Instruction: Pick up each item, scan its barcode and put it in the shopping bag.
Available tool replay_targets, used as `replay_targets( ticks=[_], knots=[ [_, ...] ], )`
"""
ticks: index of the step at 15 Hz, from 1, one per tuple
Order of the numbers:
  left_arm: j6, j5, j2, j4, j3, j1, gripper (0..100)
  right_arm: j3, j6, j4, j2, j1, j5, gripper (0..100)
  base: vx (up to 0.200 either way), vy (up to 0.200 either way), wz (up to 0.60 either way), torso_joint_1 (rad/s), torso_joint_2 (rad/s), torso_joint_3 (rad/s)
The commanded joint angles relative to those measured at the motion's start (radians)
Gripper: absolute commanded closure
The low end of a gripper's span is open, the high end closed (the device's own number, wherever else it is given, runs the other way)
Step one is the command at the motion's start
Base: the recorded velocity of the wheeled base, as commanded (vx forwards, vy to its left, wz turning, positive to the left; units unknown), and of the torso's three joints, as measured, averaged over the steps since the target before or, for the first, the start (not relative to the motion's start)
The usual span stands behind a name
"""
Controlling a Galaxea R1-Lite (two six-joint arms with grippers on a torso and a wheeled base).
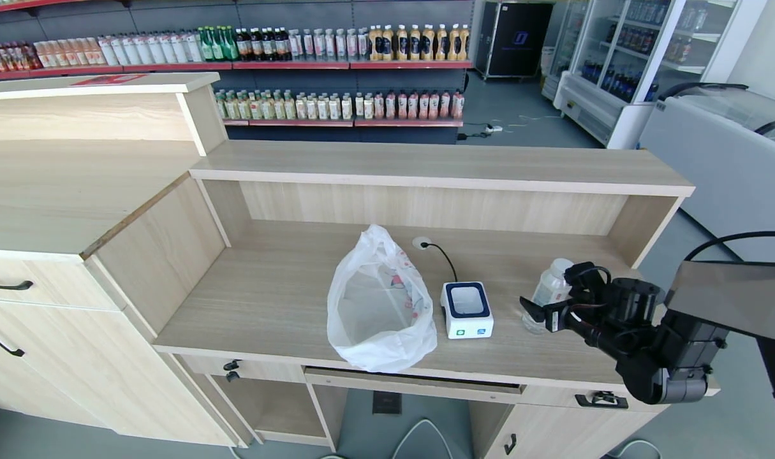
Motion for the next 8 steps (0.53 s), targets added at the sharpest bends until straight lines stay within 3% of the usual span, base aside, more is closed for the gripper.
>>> replay_targets(
  ticks=[1, 8],
  knots=[
    [0.0, 0.0, 0.001, 0.0, 0.0, 0.001, 0, -0.031, 0.001, -0.001, 0.025, 0.01, 0.0, 0, 0.0, 0.0, 0.0, 0.0, 0.0, 0.0],
    [0.0, 0.0, 0.001, 0.0, 0.0, 0.001, 0, -0.101, -0.002, 0.005, 0.074, 0.014, 0.003, 0, 0.0, 0.0, 0.0, 0.0, 0.0, 0.0]
  ],
)
